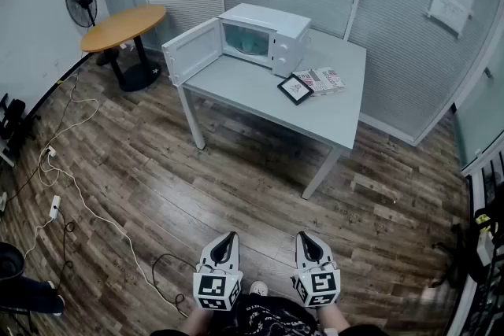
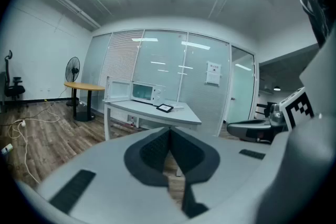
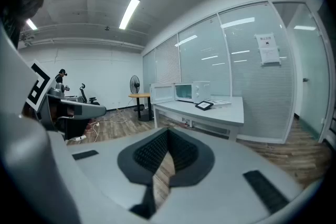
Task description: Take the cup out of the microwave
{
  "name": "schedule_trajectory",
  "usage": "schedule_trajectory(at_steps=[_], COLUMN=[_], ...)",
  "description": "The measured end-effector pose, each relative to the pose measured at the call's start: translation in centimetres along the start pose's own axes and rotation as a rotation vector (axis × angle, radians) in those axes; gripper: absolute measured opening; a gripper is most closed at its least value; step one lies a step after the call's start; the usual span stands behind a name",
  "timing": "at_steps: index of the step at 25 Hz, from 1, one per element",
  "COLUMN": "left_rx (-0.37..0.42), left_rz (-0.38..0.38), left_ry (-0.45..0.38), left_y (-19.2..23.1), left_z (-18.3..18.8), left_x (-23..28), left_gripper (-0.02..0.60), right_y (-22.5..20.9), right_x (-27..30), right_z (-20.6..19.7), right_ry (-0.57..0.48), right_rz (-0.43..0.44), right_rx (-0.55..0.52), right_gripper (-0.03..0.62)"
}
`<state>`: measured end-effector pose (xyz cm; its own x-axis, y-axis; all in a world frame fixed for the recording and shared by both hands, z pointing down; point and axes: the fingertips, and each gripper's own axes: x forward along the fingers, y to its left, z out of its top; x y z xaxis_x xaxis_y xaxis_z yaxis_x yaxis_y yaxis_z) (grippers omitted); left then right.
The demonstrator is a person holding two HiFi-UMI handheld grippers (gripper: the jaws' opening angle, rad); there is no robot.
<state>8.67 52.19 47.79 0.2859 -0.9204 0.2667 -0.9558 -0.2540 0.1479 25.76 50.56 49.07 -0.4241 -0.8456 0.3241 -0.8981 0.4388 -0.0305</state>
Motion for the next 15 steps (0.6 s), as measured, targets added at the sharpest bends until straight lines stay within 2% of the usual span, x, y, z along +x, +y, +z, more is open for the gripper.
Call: schedule_trajectory(at_steps=[7, 15], left_rx=[-0.006, -0.016], left_rz=[0.020, 0.013], left_ry=[-0.008, -0.024], left_y=[2.3, 6.2], left_z=[0.2, 1.3], left_x=[0.6, 3.0], left_gripper=[0.006, 0.006], right_y=[0.8, 1.4], right_x=[1.8, 5.3], right_z=[0.2, 2.3], right_ry=[0.014, -0.032], right_rz=[0.005, -0.024], right_rx=[-0.034, -0.016], right_gripper=[0.003, 0.005])
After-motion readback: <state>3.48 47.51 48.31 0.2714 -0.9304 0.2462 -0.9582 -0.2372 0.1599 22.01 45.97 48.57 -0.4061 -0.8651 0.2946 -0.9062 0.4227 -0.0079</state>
